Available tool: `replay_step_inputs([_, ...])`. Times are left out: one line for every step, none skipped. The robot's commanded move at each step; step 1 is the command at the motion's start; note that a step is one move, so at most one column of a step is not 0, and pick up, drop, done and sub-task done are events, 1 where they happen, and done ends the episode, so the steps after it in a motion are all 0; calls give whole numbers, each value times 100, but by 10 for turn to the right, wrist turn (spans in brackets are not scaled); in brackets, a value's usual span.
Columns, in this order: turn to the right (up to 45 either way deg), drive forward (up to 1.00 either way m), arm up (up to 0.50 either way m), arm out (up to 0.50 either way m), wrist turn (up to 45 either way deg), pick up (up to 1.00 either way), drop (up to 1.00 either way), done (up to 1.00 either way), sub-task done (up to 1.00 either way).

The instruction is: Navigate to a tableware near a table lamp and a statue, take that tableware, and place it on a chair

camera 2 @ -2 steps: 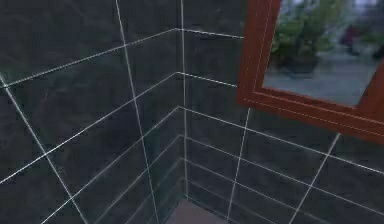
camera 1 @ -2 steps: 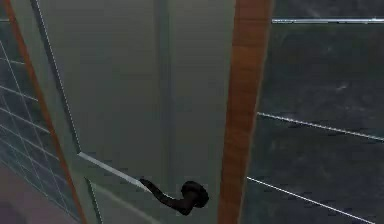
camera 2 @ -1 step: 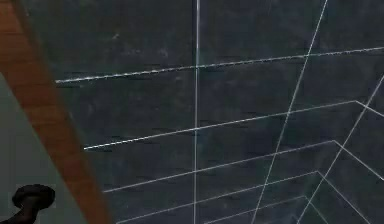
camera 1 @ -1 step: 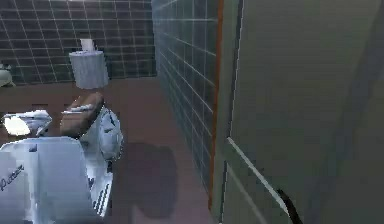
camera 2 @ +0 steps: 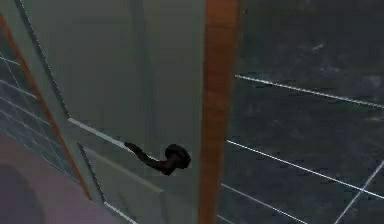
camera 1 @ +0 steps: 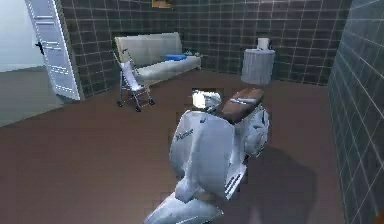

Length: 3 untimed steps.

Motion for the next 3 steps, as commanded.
replay_step_inputs([-450,0,0,0,0,0,0,0,0])
replay_step_inputs([-120,0,0,0,0,0,0,0,0])
replay_step_inputs([0,15,0,0,0,0,0,0,0])
